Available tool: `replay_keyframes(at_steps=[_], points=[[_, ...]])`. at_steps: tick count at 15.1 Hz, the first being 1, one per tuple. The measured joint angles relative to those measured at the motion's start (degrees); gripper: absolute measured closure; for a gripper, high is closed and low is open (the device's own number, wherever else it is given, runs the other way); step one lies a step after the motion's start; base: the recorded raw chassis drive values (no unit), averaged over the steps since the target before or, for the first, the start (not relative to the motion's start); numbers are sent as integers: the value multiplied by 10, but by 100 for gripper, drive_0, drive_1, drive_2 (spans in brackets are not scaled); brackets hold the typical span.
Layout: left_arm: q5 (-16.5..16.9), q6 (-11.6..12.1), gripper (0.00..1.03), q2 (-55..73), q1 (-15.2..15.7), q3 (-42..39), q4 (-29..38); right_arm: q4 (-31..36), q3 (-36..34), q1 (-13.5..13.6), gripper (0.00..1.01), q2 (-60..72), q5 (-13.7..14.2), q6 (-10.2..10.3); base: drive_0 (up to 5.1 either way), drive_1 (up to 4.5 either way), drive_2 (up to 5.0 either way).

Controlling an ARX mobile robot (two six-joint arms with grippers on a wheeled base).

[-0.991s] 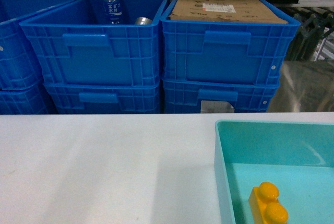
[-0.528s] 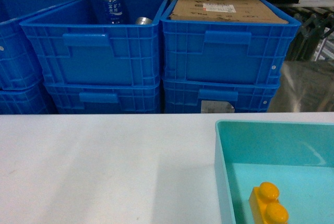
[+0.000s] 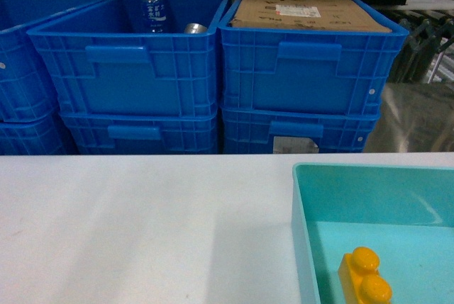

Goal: Pick red block from blue box to shelf

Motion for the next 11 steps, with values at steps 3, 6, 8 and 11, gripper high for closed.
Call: replay_keyframes(at_steps=[3, 6, 8, 11], points=[[0, 0, 5, 0, 0, 0, 0, 0, 0, 0, 74, 0, 0, 0, 0, 0, 0], [0, 0, 5, 0, 0, 0, 0, 0, 0, 0, 74, 0, 0, 0, 0, 0, 0], [0, 0, 5, 0, 0, 0, 0, 0, 0, 0, 74, 0, 0, 0, 0, 0, 0], [-1, 0, 5, 0, 0, 0, 0, 0, 0, 0, 74, 0, 0, 0, -176, -176, -176]])
